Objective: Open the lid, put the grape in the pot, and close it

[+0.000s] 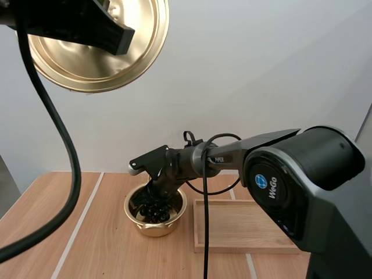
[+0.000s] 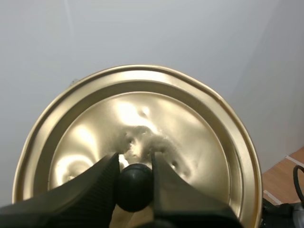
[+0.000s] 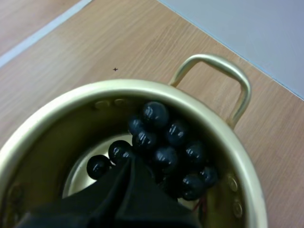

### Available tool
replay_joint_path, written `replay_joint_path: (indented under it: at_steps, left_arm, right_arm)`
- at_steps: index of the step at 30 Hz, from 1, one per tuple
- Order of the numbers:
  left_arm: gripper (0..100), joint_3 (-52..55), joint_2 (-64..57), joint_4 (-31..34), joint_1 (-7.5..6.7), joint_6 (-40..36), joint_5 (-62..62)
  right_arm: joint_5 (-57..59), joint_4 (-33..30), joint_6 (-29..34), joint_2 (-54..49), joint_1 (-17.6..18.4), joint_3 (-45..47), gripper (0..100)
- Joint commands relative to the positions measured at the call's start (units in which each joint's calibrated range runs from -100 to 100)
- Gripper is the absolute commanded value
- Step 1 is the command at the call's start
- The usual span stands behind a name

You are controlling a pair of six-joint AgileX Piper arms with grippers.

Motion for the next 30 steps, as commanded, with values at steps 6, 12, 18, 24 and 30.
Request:
replay_joint_path:
  at_steps: [6,12,18,24,30]
  left_arm:
    - [0,-0.4,-0.2,0.1,-0.16,-0.3,-1.8]
    - [0,-0.4,-0.2,0.1,-0.16,-0.3,-2.9]
    - [0,-0.4,-0.2,0.3,-0.16,-0.3,-5.0]
    - [0,-0.4,0.3,2.0,-0.16,-0.3,-5.3]
    - [0,-0.4,3.3,2.8,-0.16,-0.3,3.4]
  right_arm:
    - [1.7,0.0,0.6,-2.8,-0.9,0.3,0]
    - [8.2,0.4,0.5,-12.4,-0.9,0.8,0]
    - [19.6,0.8,0.6,-21.1,-0.9,1.7,0]
    - [22.8,-1.8,0.9,-35.2,-1.1,10.5,0]
    - [29.4,-3.7,2.6,-51.4,-1.3,19.3,0]
